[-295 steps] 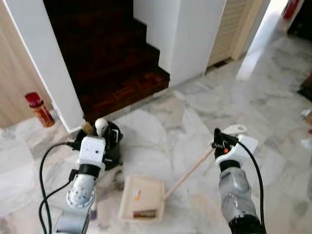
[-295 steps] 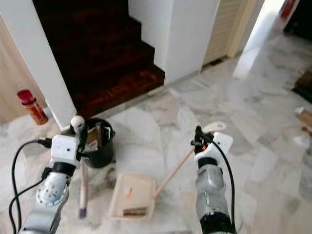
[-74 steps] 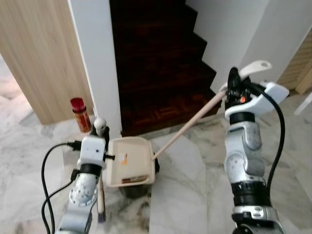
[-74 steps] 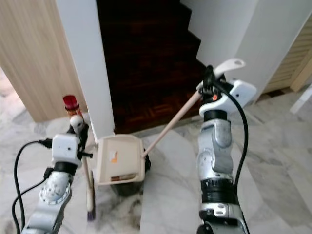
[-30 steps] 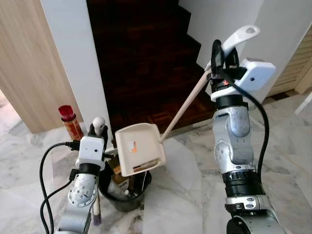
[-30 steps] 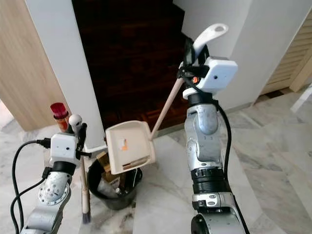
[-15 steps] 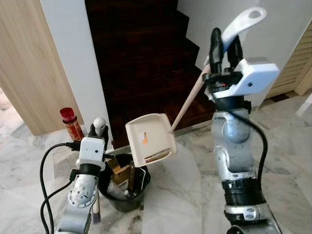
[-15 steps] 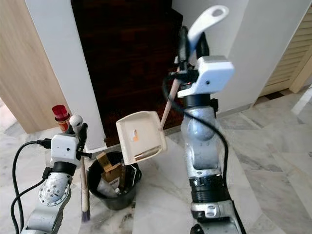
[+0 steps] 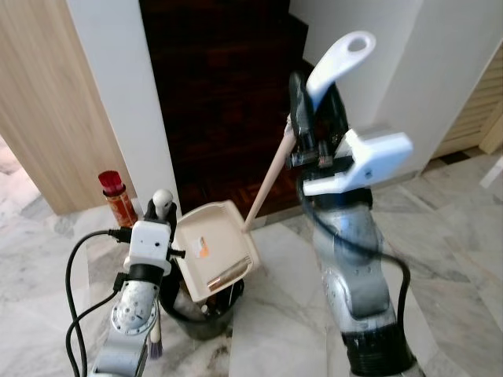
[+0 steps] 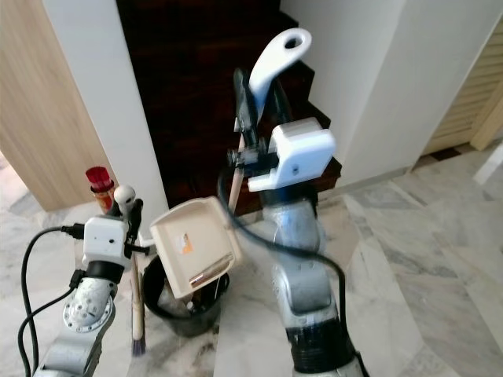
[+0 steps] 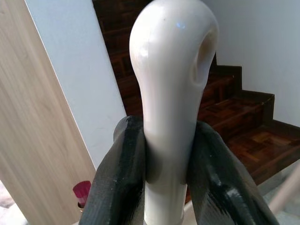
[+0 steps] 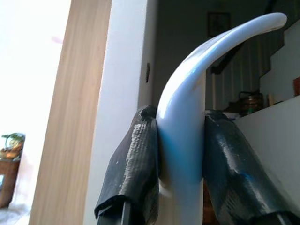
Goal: Sweep floor
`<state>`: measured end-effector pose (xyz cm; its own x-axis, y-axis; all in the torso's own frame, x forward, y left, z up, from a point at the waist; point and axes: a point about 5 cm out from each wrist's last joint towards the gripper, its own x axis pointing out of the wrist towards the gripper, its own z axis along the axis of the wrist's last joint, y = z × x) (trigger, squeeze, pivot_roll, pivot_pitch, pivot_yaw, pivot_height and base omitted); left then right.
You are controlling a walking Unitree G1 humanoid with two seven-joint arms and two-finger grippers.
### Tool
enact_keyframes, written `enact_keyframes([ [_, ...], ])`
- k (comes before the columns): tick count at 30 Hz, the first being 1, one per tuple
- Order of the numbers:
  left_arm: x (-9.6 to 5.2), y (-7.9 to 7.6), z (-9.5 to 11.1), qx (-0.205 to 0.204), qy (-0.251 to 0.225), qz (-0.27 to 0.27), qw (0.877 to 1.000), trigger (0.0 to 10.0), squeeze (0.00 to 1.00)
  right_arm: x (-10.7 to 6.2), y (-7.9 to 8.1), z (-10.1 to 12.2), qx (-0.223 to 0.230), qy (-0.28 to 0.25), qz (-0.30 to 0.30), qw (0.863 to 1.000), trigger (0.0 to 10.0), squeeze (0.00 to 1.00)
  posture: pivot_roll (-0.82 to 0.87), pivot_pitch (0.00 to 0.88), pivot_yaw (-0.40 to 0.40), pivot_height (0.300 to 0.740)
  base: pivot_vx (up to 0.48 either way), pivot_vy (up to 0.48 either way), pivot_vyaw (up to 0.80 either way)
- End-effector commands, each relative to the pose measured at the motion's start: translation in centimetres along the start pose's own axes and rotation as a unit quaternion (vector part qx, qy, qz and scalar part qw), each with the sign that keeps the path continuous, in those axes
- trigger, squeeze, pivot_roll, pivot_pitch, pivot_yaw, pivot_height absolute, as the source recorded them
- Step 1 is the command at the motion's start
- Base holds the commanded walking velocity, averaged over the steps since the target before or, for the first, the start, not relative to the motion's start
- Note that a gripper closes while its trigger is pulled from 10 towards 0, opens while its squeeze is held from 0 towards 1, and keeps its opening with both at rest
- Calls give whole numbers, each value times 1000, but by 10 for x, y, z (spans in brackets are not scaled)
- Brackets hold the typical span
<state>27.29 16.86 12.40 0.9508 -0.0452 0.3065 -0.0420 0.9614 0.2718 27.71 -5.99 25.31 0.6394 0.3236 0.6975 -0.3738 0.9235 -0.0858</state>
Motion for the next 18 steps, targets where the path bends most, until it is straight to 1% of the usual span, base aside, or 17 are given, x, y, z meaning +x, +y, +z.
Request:
enact_keyframes([
  [1,3,0,8,14,-25,-8,1000,10000,0,5,4,21,-5,-52,10,999,10000,0,59,26,-32,740,0,0,0],
  [4,3,0,8,14,-26,-8,1000,10000,0,4,15,26,-9,-60,35,998,10000,0,61,25,-32,740,0,0,0],
  [7,3,1,8,15,-26,-8,1000,10000,0,5,20,29,-14,-69,48,996,10000,0,61,25,-32,740,0,0,0],
  [13,3,1,8,15,-27,-8,1000,10000,0,6,25,34,-6,-76,50,996,10000,0,61,25,-32,740,0,0,0],
  [18,3,0,8,15,-27,-8,999,10000,0,7,22,38,-7,-85,33,996,10000,0,63,24,-33,740,0,0,0],
])
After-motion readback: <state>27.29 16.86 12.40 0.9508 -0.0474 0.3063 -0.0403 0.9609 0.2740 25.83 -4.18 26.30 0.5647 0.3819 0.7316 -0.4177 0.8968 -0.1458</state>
